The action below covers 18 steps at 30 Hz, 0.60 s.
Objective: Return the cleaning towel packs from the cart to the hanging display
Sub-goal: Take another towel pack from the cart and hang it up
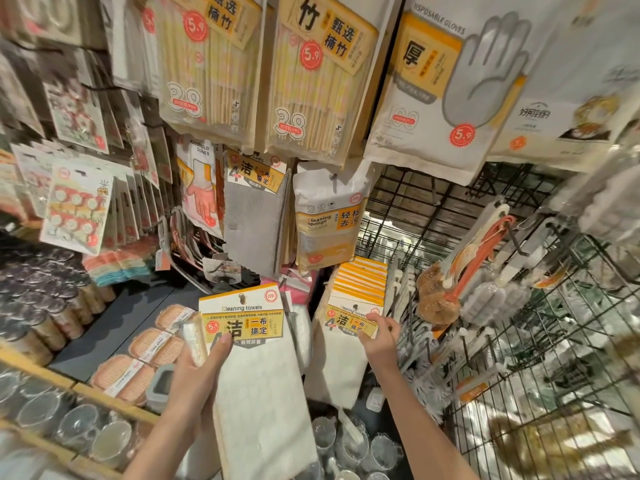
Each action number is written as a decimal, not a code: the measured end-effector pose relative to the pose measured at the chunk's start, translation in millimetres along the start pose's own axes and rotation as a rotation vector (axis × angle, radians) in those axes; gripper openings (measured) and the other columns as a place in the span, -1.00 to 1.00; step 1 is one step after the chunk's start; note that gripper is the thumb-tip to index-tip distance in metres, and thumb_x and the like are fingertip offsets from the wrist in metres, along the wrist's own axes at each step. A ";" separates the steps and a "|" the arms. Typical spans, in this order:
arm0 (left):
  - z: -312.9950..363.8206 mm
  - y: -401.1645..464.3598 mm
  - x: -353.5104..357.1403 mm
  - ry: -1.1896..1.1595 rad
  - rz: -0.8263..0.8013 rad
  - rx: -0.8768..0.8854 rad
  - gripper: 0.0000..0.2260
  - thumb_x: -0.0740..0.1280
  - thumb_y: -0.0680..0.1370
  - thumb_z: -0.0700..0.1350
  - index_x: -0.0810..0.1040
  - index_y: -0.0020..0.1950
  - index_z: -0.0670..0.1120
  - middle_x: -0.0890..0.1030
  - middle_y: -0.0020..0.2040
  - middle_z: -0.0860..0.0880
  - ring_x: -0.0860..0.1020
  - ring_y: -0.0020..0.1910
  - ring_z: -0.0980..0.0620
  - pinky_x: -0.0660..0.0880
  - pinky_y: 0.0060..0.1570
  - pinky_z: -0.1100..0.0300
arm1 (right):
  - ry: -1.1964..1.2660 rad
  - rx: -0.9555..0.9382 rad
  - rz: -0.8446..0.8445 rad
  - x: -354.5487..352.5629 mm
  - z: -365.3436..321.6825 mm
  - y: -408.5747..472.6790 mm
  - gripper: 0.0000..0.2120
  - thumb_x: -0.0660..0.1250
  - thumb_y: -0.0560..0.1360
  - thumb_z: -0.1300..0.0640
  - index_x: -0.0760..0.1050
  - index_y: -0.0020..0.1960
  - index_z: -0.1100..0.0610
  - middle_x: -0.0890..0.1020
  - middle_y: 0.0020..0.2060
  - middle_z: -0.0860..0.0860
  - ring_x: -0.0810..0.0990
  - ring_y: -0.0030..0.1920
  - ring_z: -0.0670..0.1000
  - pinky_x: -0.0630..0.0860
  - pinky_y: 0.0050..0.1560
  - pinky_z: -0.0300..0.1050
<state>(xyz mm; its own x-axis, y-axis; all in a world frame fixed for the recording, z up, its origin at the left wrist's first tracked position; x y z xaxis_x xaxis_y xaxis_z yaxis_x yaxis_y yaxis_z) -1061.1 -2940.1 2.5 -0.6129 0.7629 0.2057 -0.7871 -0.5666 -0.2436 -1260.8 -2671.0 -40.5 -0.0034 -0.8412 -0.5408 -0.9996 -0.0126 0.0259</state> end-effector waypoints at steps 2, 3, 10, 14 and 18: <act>-1.3 -1.7 -1.5 -0.012 0.002 -0.002 -0.77 0.36 0.52 -0.01 0.55 0.16 0.04 0.70 -0.08 0.15 0.65 -0.15 0.24 0.49 -0.33 0.39 | 0.005 0.014 -0.024 -0.3 0.4 -4.8 -0.67 0.33 0.46 0.38 0.47 0.22 0.25 0.21 0.32 0.23 0.28 0.16 -0.03 0.19 -0.02 -0.51; -2.0 -2.6 -2.7 -0.019 0.004 -0.002 -0.77 0.36 0.52 -0.01 0.54 0.17 0.04 0.70 -0.08 0.15 0.65 -0.16 0.25 0.49 -0.36 0.40 | 0.010 0.023 -0.035 -0.4 -0.6 -7.4 -0.65 0.33 0.47 0.36 0.46 0.25 0.24 0.20 0.33 0.22 0.29 0.20 0.00 0.20 0.00 -0.48; -4.3 -8.4 -7.1 -0.032 0.019 0.008 -0.81 0.38 0.49 0.01 0.54 0.10 0.07 0.70 -0.13 0.15 0.66 -0.16 0.18 0.50 -0.37 0.38 | 0.128 0.022 -0.054 -2.9 -44.2 -28.4 -0.58 0.35 0.50 0.26 0.39 0.34 0.22 0.22 0.33 0.14 0.34 0.30 0.09 0.27 0.31 -0.16; -6.6 -14.9 -3.7 -0.036 0.000 0.013 -0.83 0.37 0.50 0.01 0.54 0.08 0.09 0.69 -0.13 0.20 0.65 -0.18 0.26 0.48 -0.31 0.36 | 0.299 -0.036 -0.233 12.8 -95.3 -58.6 -0.77 0.31 0.53 0.19 0.45 0.18 0.06 0.50 0.15 0.03 0.49 0.15 0.05 0.46 0.15 -0.10; -8.7 -21.3 1.2 -0.055 -0.039 0.012 -0.81 0.38 0.50 -0.02 0.54 0.11 0.08 0.70 -0.09 0.16 0.65 -0.12 0.21 0.50 -0.30 0.38 | 0.331 -0.097 -0.408 36.7 -130.2 -93.6 -0.84 0.37 0.50 0.12 0.48 0.04 -0.05 0.58 -0.03 -0.09 0.54 0.00 -0.12 0.48 -0.06 -0.38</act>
<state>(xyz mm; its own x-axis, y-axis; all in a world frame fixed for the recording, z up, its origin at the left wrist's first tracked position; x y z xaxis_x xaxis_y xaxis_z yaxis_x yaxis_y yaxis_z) -1044.4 -2924.4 -0.3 -0.5847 0.7661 0.2667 -0.8108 -0.5410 -0.2234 -1163.6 -2771.1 46.7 0.4098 -0.8829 -0.2292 -0.9106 -0.4109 -0.0453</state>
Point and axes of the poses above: each hand's wrist, its own y-axis towards the middle knuckle, its own x-axis out of the palm, z = x × y, the point moved 7 cm from there along y, towards the middle knuckle
